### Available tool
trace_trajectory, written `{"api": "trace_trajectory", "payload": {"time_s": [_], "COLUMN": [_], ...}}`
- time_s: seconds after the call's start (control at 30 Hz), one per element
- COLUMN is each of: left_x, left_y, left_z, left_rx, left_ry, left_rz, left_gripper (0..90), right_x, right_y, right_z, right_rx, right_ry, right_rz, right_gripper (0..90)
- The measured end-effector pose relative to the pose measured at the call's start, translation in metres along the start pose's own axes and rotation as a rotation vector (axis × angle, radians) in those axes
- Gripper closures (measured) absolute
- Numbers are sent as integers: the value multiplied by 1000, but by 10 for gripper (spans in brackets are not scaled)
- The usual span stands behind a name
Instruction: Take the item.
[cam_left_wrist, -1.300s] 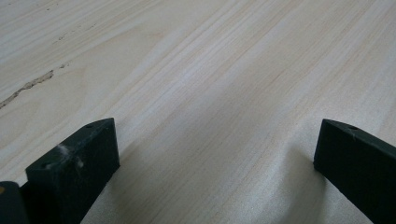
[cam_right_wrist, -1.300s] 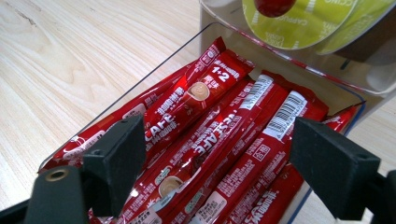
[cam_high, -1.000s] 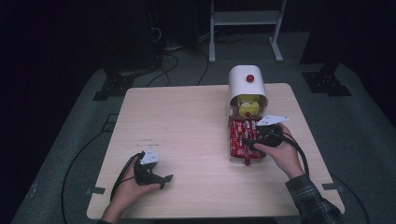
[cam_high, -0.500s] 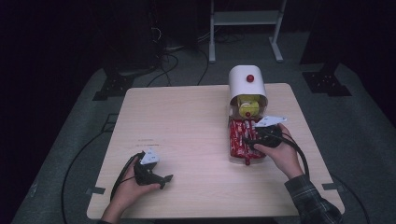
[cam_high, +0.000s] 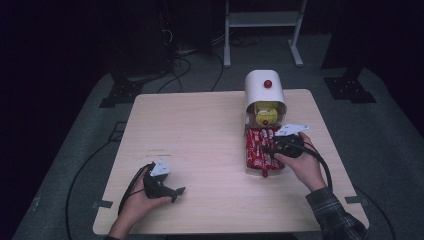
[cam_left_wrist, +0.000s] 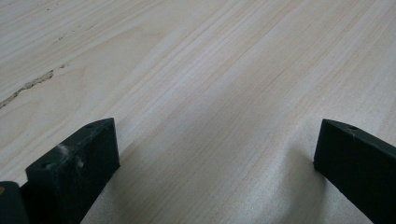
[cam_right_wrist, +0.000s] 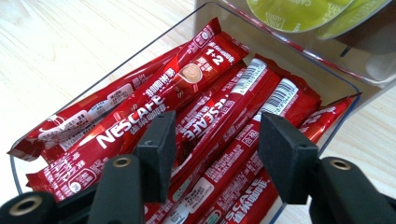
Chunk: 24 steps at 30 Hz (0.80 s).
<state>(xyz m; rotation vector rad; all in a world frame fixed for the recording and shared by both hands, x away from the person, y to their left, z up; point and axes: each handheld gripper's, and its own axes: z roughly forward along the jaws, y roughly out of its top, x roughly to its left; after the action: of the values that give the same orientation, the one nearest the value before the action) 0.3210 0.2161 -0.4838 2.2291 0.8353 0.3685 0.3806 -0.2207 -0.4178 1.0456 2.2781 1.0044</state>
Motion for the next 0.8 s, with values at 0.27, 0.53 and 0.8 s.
{"api": "trace_trajectory", "payload": {"time_s": [0.27, 0.53, 0.8], "left_x": [0, 0, 0], "left_y": [0, 0, 0], "left_z": [0, 0, 0], "left_rx": [0, 1, 0], "left_ry": [0, 0, 0], "left_rz": [0, 1, 0], "left_gripper": [0, 0, 0], "right_x": [0, 1, -4], "right_y": [1, 0, -3], "right_z": [-3, -1, -4], "right_rx": [-8, 11, 20], "right_ry": [20, 36, 41], "right_rz": [12, 43, 115], "right_gripper": [596, 706, 856]}}
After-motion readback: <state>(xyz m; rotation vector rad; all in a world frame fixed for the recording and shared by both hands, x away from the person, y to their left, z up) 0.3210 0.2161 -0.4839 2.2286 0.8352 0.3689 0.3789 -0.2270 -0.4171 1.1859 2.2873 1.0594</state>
